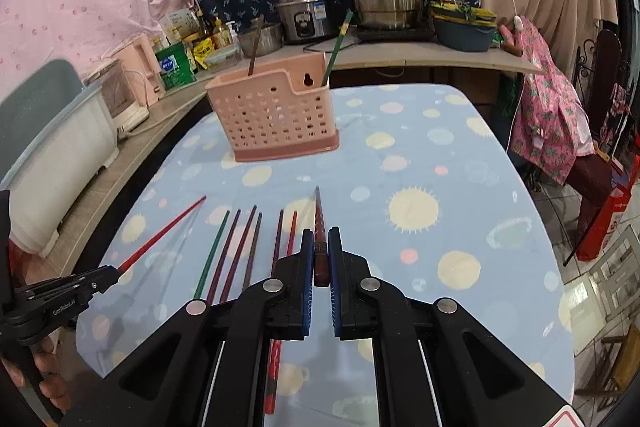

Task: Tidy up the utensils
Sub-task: 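Carry both chopsticks up into the pink basket and open both tools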

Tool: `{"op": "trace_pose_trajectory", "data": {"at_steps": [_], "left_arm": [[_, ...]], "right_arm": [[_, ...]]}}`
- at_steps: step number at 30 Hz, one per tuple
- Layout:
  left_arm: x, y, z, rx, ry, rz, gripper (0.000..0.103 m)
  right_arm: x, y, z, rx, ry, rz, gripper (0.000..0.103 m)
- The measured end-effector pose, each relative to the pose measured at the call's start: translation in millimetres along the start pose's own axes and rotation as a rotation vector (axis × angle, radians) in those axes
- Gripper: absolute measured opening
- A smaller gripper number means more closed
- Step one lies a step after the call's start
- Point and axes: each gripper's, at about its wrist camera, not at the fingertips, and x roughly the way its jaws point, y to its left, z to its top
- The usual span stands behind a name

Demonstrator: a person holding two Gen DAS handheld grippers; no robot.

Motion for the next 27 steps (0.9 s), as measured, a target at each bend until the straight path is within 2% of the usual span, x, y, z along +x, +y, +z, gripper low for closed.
{"op": "trace_pose_trajectory", "data": {"at_steps": [6,14,21,27], "left_arm": [[-14.0,0.2,40.6,-0.019,-0.063,-0.006,0.007],[-30.9,-2.1,96.2,-0.031,-0.16,-0.01,0.007],[-41.5,-11.2,139.3,-0.029,-0.221,-0.04,0.007],[-61.0,-21.6,178.9,-0.032,-0.303,-0.081,0.007]], "right_arm": [[-4.0,-4.2,42.1,0.015,-0.081,0.012,0.007],[-0.4,-12.1,81.9,0.06,-0.131,0.039,0.007],[0.9,-15.0,111.5,0.078,-0.171,0.066,0.007],[-4.4,-16.2,150.1,0.103,-0.244,0.103,0.007]]}}
